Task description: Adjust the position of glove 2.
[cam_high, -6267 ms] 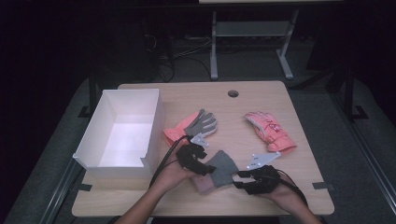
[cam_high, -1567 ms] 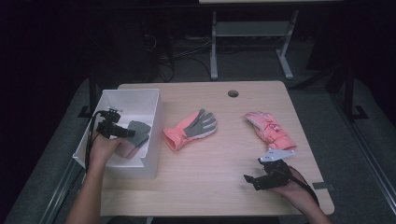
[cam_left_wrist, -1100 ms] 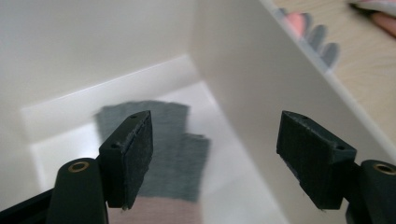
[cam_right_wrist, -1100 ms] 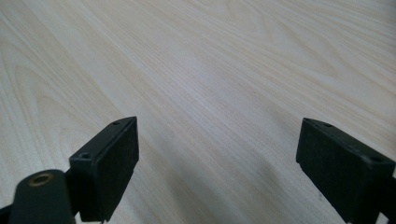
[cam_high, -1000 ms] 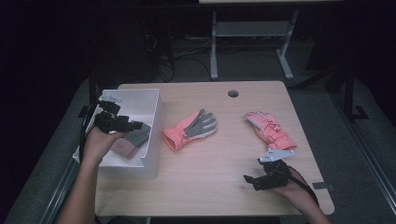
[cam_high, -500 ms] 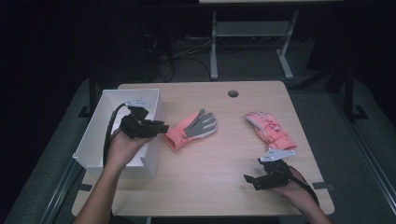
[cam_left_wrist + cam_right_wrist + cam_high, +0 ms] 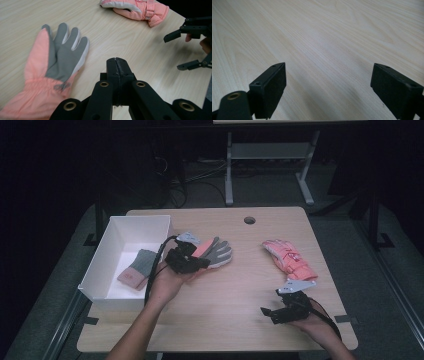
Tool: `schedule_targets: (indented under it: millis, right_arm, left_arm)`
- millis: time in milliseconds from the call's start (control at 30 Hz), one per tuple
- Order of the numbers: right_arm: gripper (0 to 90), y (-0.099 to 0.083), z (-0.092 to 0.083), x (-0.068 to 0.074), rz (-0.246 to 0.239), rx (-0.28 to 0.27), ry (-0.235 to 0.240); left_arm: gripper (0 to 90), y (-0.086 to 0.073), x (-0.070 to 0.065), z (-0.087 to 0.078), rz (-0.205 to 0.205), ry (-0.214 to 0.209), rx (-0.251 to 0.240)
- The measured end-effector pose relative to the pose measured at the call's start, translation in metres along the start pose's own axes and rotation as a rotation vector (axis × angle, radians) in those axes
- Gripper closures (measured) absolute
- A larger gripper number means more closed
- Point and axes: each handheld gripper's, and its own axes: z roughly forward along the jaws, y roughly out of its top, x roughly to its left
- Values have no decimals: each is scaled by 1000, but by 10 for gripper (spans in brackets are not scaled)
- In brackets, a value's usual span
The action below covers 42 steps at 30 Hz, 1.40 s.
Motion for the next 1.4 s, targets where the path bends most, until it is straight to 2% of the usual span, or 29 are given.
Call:
schedule_targets:
  millis: [100, 133, 200, 233, 300, 367, 400, 533, 567, 600, 667, 700, 733, 767, 800, 900, 1000, 1067, 1133, 1233, 1267, 1367, 1400]
  right_arm:
    - [128, 0, 0, 1, 2, 3, 2]
    - [128, 0, 0, 1, 2, 3, 2]
    - [128, 0, 1, 0, -1, 3, 2]
    - [128, 0, 1, 0, -1, 3, 2]
    - [128, 0, 0, 0, 0, 1, 5]
    - [128, 0, 0, 0, 0, 3, 6]
    - [128, -1, 0, 0, -1, 3, 8]
    - [128, -1, 1, 0, -5, 3, 9]
    - [128, 0, 1, 1, -3, 6, 13]
    - [128, 0, 2, 1, -4, 7, 13]
    - [128, 0, 2, 1, -5, 8, 14]
    - [128, 0, 2, 1, -5, 14, 14]
    - [128, 0, 2, 1, -6, 13, 14]
    - [128, 0, 2, 1, -6, 13, 15]
    - [128, 0, 2, 1, -6, 13, 15]
    - [128, -1, 3, 1, -2, 13, 17]
    - [128, -1, 3, 1, 0, 15, 18]
    - [128, -1, 3, 0, -8, 13, 19]
    - [128, -1, 3, 0, -7, 13, 19]
    - [128, -1, 3, 0, -7, 13, 20]
    - [128, -1, 3, 0, -8, 13, 20]
    - [128, -1, 3, 0, -8, 13, 20]
    - [128, -1, 2, 0, -8, 12, 20]
  left_arm:
    - [895, 3, -2, 21, -6, 12, 6]
    - [895, 3, -2, 21, -6, 12, 6]
    - [896, 6, 0, 37, -13, 25, 11]
    - [895, 6, 0, 37, -13, 25, 11]
    - [896, 6, 6, 51, -7, 55, 25]
    - [896, 6, 8, 55, -6, 62, 26]
    - [896, 5, 15, 61, -19, 80, 24]
    - [896, 4, 26, 68, -42, 106, 20]
    - [896, 3, 34, 72, -55, 125, 18]
    - [896, 3, 34, 72, -55, 125, 18]
    - [896, 3, 42, 76, -78, 136, 12]
    - [896, 1, 49, 81, -102, 155, 7]
    - [896, 1, 49, 81, -102, 155, 7]
    - [896, -1, 56, 85, -106, 182, 18]
    - [896, -1, 56, 85, -106, 182, 18]
    - [896, -4, 66, 92, -109, 231, 40]
    - [896, -6, 70, 97, -120, 242, 50]
    - [896, -9, 73, 103, -130, 230, 81]
    - [896, -9, 72, 105, -133, 223, 89]
    - [897, -10, 68, 109, -126, 197, 114]
    - [897, -10, 68, 109, -126, 197, 114]
    - [897, -10, 60, 109, -120, 151, 125]
    - [897, -10, 60, 109, -120, 151, 125]
